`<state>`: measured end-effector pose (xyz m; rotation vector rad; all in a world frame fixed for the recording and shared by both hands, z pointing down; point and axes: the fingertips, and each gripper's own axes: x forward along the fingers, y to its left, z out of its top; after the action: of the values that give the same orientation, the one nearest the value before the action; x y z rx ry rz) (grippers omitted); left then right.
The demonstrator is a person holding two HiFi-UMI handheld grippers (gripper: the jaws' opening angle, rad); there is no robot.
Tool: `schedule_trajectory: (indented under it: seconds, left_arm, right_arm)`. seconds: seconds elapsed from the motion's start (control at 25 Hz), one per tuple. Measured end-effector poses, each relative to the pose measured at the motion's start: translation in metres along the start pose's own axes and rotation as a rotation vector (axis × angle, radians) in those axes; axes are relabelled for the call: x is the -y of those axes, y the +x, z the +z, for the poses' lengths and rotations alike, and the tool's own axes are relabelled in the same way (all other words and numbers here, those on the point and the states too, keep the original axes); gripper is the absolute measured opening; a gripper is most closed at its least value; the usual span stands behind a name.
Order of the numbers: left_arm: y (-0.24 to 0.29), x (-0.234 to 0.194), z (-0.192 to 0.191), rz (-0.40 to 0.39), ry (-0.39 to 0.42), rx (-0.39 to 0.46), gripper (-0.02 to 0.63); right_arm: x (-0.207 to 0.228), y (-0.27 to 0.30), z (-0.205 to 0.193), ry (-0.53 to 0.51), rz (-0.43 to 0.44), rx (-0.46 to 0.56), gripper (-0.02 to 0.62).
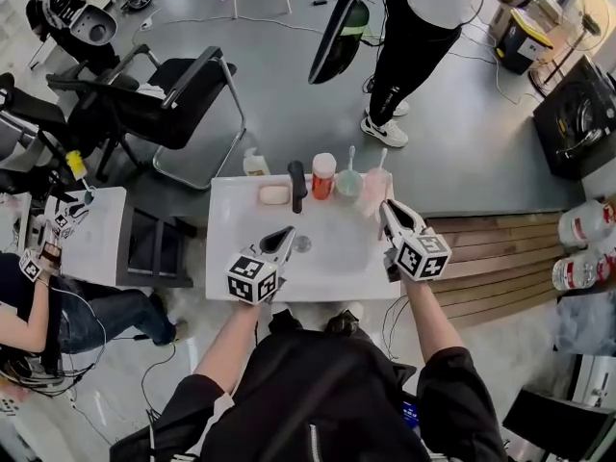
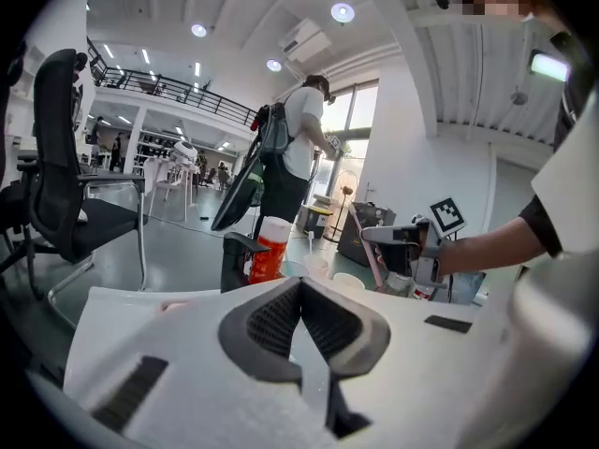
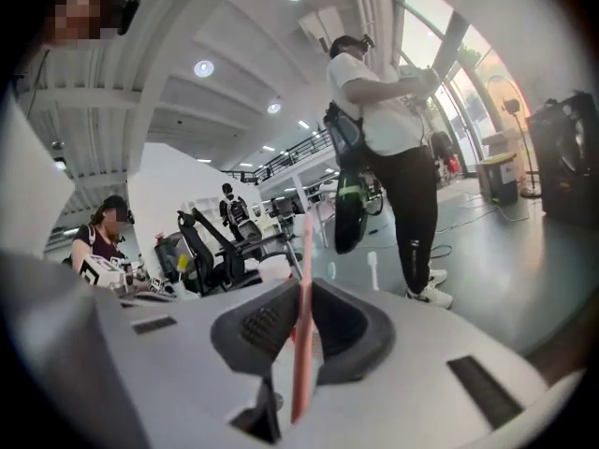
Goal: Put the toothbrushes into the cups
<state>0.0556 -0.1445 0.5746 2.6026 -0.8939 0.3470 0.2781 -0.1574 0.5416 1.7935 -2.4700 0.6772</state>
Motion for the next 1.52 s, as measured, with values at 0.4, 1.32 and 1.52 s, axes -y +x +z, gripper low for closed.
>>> schedule_trajectory:
  seconds: [0.4, 1.32, 1.52]
  left_arm:
    - [-0.018, -0.006, -0.006, 0.076, 0.002, -0.013, 0.000]
    - [-0.011, -0.004, -0.027, 0.069, -0.014, -0.057, 0.000]
    - [-0.013, -0.008, -0.023, 0.065, -0.015, -0.051, 0.000]
  right_arm:
    - [0.074, 0.022, 0.017, 0.001, -0.101, 0.078, 0.051]
    - [0.083, 0.011, -0.099, -0.128, -0.166, -0.221, 0.046]
    - [0.084, 0.014, -0.101, -0.102, -0.183, -0.253, 0.063]
